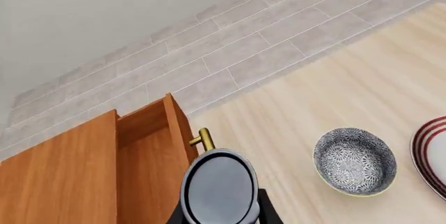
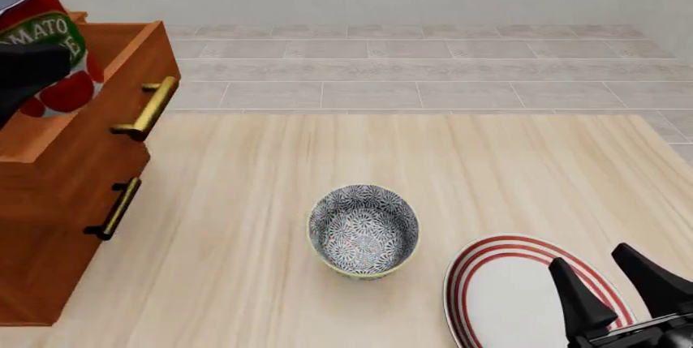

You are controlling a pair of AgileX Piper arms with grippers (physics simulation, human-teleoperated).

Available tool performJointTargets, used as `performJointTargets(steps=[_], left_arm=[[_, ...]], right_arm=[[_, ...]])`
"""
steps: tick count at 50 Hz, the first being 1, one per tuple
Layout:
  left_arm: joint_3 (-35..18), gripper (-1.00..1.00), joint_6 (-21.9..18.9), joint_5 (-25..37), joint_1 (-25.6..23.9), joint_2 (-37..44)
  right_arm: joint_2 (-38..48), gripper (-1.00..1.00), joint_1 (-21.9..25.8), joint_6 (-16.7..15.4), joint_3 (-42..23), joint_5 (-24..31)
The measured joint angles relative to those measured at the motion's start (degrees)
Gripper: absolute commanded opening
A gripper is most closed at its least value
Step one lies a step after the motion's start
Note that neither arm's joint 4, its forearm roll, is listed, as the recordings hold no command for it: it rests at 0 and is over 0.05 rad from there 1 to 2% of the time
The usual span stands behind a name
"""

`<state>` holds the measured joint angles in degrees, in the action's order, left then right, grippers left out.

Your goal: Put the ketchup in the top drawer of the cabinet.

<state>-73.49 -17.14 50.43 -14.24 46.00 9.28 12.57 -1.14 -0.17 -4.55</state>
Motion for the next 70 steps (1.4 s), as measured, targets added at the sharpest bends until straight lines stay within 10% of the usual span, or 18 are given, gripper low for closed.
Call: performJointTargets(steps=[70], left_arm=[[-4.14, -1.0, 2.05, -3.9, 19.26, 16.12]], right_arm=[[2.74, 1.0, 0.42, 0.3, 0.14, -1.65]])
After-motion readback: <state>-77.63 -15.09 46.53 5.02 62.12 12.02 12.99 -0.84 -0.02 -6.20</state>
